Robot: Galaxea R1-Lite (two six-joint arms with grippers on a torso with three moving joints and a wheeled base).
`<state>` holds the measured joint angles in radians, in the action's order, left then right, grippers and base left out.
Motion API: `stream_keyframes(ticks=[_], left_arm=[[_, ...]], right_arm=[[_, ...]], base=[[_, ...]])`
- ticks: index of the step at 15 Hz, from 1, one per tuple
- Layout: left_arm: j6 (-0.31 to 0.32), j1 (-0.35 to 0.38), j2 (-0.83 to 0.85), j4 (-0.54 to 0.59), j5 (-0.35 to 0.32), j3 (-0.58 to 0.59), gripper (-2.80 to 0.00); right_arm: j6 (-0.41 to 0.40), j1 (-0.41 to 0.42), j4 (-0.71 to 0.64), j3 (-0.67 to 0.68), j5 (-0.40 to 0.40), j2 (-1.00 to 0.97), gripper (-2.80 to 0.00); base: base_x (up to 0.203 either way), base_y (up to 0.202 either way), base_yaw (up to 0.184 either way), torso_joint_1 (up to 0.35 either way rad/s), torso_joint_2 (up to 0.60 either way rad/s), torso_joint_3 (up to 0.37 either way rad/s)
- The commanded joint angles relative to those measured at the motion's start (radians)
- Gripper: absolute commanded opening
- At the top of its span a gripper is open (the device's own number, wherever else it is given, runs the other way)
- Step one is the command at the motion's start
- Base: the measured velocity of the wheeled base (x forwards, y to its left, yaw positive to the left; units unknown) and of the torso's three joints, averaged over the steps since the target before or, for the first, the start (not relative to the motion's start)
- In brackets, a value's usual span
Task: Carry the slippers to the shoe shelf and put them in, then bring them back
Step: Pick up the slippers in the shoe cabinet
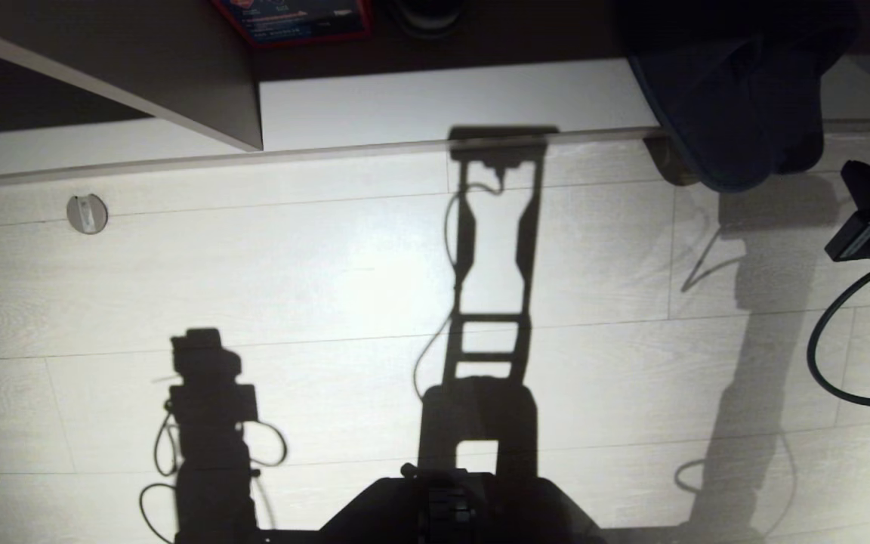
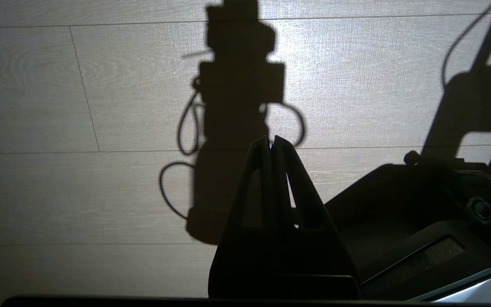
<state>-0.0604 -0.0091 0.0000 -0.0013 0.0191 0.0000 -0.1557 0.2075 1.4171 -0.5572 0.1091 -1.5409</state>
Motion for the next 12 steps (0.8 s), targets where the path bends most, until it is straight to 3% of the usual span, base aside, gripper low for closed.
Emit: stream_keyframes(ticks=[1,3,4,12], left_arm=[[-0.001,0.0,0.0,0.0,0.001,0.0,-2.8],[-0.001,0.0,0.0,0.0,0.001,0.0,-2.8],[-0.001,0.0,0.0,0.0,-0.001,0.0,-2.8],[-0.001,0.0,0.0,0.0,0.001,0.0,-2.8]], right_arm=[[-0.001,0.0,0.008,-0.007,0.001,0.002,-2.8],[-0.001,-0.002,0.009,-0.009,0.001,0.001,-2.8],[0.0,-0.006,0.01,-0.031,0.001,-0.009,0.0],[0.019,-0.008,0.014,-0.101,0.001,-0.103,0.0]], base=[[0.0,0.0,0.0,0.0,0.0,0.0],[0.0,0.0,0.0,0.0,0.0,0.0],[0.0,0.0,0.0,0.0,0.0,0.0],[0.0,0.0,0.0,0.0,0.0,0.0]])
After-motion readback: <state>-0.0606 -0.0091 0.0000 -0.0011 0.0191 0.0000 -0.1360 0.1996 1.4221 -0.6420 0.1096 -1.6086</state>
